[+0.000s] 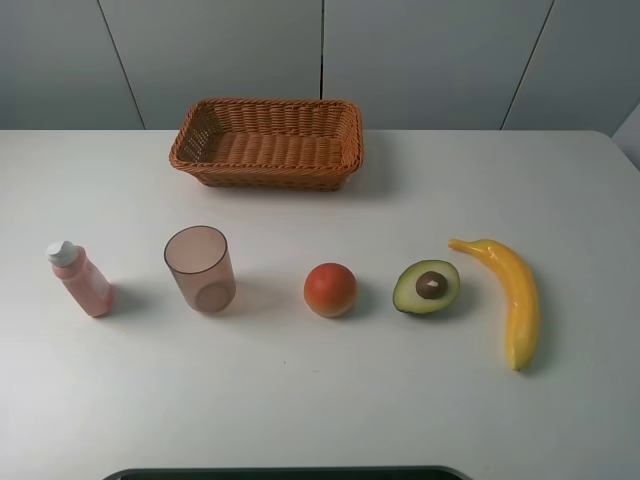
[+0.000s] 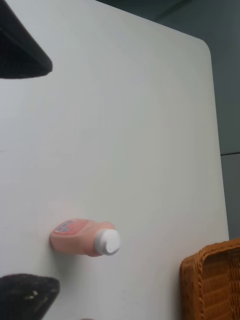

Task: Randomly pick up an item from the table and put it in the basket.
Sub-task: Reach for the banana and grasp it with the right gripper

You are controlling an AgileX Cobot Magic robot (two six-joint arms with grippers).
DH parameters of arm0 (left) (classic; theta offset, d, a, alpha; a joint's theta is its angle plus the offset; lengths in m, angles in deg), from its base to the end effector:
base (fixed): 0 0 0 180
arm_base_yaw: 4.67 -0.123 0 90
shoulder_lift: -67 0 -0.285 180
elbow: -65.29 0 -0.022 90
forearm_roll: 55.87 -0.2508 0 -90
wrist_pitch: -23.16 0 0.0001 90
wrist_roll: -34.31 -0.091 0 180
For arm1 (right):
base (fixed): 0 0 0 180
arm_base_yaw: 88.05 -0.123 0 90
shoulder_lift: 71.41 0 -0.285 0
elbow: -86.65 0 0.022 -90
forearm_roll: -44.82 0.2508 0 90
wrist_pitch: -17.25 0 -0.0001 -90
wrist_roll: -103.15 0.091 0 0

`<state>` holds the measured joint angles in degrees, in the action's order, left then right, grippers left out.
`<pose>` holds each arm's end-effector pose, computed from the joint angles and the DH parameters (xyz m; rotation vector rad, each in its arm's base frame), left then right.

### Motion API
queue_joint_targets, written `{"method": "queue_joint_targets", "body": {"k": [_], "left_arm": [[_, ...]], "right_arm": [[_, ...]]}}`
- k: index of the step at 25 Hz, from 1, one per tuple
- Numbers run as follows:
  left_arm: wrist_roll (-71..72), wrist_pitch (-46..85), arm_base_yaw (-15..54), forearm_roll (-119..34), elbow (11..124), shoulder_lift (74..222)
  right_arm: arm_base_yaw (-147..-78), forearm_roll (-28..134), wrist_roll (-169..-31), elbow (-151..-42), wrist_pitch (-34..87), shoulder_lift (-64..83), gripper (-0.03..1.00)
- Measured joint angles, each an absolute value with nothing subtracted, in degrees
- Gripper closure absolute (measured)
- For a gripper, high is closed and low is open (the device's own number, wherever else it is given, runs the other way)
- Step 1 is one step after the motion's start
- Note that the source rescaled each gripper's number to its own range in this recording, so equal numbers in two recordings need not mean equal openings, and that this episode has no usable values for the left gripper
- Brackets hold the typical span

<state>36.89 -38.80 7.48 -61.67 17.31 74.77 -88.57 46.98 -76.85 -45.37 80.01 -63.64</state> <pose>-0.0053 0.0094 0.2788 0.1645 2.0438 -0.0387 -0.0076 0.0030 0.2774 -0.0122 2.0682 0.0509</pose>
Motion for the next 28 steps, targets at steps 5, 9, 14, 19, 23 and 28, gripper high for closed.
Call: {"method": "queue_joint_targets", "body": {"k": [5, 9, 14, 19, 23, 28], "left_arm": [[36.89, -38.8, 7.48, -61.67, 17.31, 74.77], [36.89, -38.8, 7.48, -61.67, 17.31, 74.77], [36.89, -38.8, 7.48, -61.67, 17.31, 74.77], [36.89, -38.8, 7.48, -61.67, 17.31, 74.77], [36.89, -38.8, 7.48, -61.67, 17.31, 74.77], [36.89, -38.8, 7.48, -61.67, 17.31, 74.77]], "right_arm": [[-88.57, 46.98, -76.85, -45.37, 80.01, -63.64, -0.03], [-88.57, 46.98, -76.85, -45.37, 80.01, -63.64, -0.03], [-88.57, 46.98, -76.85, -45.37, 80.01, -63.64, -0.03], [-88.57, 46.98, -76.85, -45.37, 80.01, -63.64, -0.03], [-88.57, 46.98, -76.85, -45.37, 80.01, -63.64, -0.03], [-88.57, 46.98, -76.85, -45.37, 80.01, -63.64, -0.03]]}}
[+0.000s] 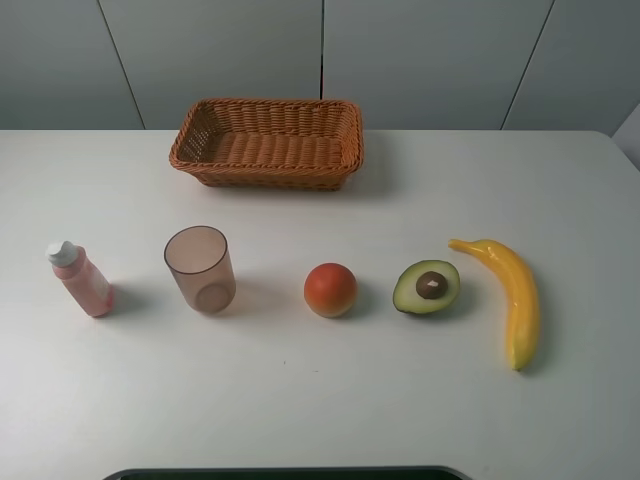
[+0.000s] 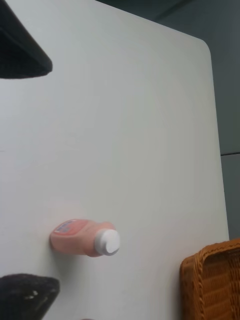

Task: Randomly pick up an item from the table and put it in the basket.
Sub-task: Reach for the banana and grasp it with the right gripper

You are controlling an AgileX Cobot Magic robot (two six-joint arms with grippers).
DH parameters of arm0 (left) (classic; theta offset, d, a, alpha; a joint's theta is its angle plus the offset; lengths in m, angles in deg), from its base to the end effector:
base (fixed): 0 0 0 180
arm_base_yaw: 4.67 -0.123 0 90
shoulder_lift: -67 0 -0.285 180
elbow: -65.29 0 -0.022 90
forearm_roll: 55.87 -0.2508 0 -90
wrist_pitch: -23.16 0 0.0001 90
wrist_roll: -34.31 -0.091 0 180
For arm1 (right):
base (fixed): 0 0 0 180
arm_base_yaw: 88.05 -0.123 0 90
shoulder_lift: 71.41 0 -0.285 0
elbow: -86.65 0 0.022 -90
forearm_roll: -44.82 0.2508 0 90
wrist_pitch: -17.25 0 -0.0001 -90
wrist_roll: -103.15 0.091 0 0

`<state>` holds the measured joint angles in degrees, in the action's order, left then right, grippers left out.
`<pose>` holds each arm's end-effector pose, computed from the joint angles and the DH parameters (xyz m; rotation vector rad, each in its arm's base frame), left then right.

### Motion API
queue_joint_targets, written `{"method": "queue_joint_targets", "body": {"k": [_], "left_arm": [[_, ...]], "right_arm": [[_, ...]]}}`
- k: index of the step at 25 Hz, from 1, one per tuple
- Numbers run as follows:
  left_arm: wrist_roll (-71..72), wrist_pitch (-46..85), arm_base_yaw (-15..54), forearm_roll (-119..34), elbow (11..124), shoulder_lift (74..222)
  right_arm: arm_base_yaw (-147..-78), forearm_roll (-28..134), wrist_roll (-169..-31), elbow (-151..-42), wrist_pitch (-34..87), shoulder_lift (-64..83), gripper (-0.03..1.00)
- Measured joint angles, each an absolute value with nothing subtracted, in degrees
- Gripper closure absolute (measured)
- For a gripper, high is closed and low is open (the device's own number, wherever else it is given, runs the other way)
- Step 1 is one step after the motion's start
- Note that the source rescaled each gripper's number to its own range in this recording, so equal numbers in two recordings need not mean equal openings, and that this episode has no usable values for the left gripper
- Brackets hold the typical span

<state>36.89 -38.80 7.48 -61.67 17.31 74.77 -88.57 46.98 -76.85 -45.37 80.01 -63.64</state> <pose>-0.0053 0.0094 0.2788 0.1645 2.0438 -0.0387 -0.0076 0.0030 0.2774 -0.0122 2.0682 0.0509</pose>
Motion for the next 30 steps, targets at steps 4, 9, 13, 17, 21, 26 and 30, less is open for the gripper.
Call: {"method": "queue_joint_targets", "body": {"k": [4, 9, 13, 17, 21, 26, 30], "left_arm": [[36.89, -38.8, 7.48, -61.67, 17.31, 74.77], [36.89, -38.8, 7.48, -61.67, 17.31, 74.77], [36.89, -38.8, 7.48, -61.67, 17.31, 74.77], [36.89, -38.8, 7.48, -61.67, 17.31, 74.77], [36.89, -38.8, 7.48, -61.67, 17.31, 74.77], [36.89, -38.8, 7.48, -61.67, 17.31, 74.77], [36.89, -38.8, 7.48, -61.67, 17.31, 74.77]], "right_arm": [[-88.57, 46.98, -76.85, -45.37, 80.01, -63.64, -0.03], [-88.57, 46.98, -76.85, -45.37, 80.01, -63.64, -0.03], [-88.57, 46.98, -76.85, -45.37, 80.01, -63.64, -0.03], [-88.57, 46.98, -76.85, -45.37, 80.01, -63.64, -0.03], [-88.57, 48.42, -76.85, -45.37, 80.01, -63.64, -0.03], [-88.57, 48.77, -75.17, -46.51, 80.01, -63.24, -0.03], [-88.57, 48.89, -74.93, -52.41, 81.52, -53.62, -0.03]]}}
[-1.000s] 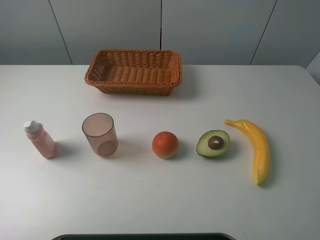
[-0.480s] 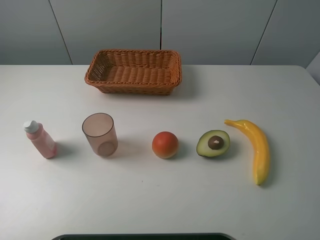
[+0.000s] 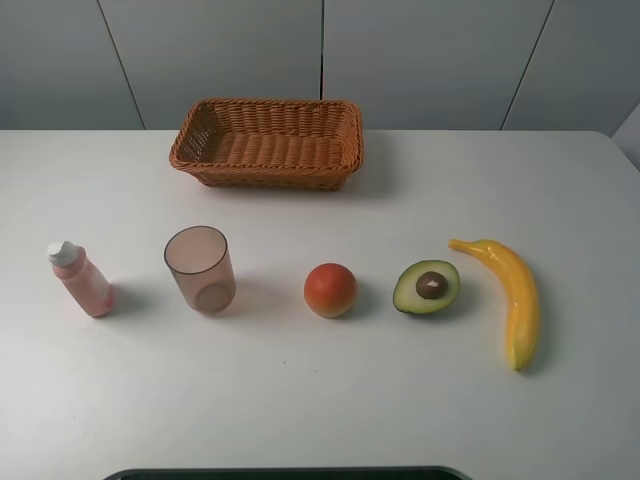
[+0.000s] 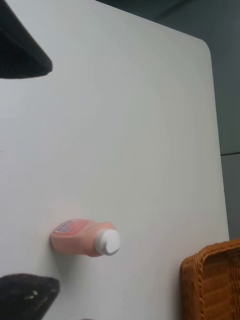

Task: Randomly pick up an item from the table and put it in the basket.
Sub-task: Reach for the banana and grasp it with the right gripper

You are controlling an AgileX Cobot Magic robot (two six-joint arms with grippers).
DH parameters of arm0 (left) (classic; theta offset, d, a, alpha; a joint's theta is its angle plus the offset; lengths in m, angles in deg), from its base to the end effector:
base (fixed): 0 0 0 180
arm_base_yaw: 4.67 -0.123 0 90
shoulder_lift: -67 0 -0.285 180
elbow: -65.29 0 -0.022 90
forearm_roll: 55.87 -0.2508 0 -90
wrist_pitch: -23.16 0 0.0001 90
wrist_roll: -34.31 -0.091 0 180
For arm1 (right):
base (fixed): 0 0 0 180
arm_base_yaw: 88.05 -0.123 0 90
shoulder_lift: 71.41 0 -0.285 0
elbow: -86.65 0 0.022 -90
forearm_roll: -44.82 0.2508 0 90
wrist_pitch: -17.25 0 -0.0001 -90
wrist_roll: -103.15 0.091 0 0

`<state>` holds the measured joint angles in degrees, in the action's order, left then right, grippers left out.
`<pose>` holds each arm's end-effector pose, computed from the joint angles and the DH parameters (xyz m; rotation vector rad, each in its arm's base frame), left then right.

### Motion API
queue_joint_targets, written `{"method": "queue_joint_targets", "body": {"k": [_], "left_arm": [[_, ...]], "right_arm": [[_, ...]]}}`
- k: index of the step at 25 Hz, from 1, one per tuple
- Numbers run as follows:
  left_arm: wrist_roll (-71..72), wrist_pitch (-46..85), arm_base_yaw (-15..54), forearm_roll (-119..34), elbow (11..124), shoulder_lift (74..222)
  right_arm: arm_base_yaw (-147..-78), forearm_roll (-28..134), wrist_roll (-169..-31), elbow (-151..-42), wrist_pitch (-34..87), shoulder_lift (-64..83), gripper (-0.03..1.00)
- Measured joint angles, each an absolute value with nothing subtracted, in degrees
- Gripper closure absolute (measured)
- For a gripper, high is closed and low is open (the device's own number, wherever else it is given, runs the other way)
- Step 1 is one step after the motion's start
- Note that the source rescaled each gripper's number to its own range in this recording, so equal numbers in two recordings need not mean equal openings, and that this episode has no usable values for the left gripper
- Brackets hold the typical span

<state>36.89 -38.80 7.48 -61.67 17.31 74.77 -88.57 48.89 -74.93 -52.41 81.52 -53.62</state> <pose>-0.0053 0.0094 0.2788 0.1645 2.0438 -0.0387 0.0077 0.0059 0.3096 0.0220 2.1464 0.1115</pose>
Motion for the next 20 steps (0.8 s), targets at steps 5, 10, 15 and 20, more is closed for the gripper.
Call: {"method": "queue_joint_targets", "body": {"k": [5, 10, 15, 20], "left_arm": [[36.89, -38.8, 7.48, -61.67, 17.31, 74.77], [36.89, -38.8, 7.48, -61.67, 17.31, 74.77], [36.89, -38.8, 7.48, -61.67, 17.31, 74.77], [36.89, -38.8, 7.48, -61.67, 17.31, 74.77]], "right_arm": [[-88.57, 48.89, -75.33, -61.26, 82.01, -35.15, -0.03], [-88.57, 48.89, -76.37, -67.25, 80.85, -16.22, -0.03], [-89.51, 48.89, -78.37, -67.96, 76.52, -0.54, -0.03], [-93.69, 48.78, -78.48, -67.96, 72.52, 12.27, -0.03]]}}
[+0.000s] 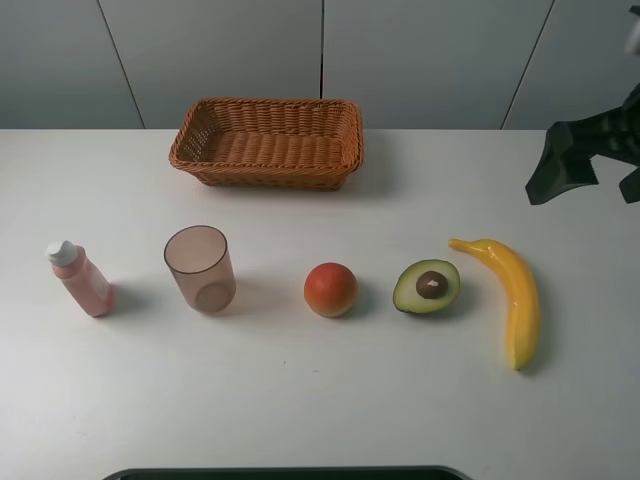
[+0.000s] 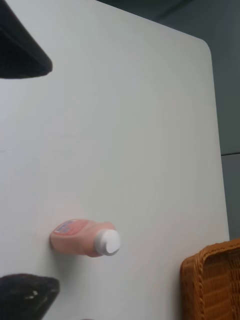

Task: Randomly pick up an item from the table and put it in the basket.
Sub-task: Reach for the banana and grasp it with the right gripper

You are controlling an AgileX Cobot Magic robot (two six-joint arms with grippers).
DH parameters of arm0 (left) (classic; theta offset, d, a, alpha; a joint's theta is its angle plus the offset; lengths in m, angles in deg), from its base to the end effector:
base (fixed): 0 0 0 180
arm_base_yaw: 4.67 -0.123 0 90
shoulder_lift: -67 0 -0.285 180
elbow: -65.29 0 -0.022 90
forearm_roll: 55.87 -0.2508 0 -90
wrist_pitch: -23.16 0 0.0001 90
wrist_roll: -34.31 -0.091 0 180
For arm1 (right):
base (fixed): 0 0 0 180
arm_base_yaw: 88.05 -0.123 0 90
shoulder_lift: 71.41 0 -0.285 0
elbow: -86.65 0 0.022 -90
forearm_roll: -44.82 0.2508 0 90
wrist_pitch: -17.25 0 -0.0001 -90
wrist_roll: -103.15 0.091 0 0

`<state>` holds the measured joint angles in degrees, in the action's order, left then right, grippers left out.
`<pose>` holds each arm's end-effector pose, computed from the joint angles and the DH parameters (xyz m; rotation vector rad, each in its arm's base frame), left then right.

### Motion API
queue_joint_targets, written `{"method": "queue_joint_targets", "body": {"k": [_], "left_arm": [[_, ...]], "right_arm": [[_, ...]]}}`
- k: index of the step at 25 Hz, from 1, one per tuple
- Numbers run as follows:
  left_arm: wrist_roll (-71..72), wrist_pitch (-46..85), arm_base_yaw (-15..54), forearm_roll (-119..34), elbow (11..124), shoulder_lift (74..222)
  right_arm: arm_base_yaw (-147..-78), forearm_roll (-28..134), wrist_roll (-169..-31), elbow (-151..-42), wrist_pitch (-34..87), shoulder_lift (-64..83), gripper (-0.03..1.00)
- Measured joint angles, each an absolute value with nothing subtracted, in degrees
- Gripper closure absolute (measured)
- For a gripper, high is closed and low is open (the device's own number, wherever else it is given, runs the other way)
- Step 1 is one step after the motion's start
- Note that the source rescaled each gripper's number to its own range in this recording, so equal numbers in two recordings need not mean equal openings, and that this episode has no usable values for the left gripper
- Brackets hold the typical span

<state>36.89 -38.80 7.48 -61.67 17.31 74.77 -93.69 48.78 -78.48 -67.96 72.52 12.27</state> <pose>-0.0053 0.0094 0.2788 0.1645 2.0438 -0.0387 0.2357 0.0285 0.2576 -0.1367 2.8657 0.1030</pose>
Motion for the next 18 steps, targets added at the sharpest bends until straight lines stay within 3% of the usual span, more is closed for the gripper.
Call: {"method": "queue_joint_targets", "body": {"k": [8, 18], "left_arm": [[36.89, -38.8, 7.48, -61.67, 17.31, 74.77], [36.89, -38.8, 7.48, -61.67, 17.31, 74.77]], "right_arm": [[-94.32, 47.16, -78.38, -67.47, 66.83, 28.37, -0.03], [-94.32, 47.0, -78.38, -63.42, 58.77, 37.27, -0.03]]}}
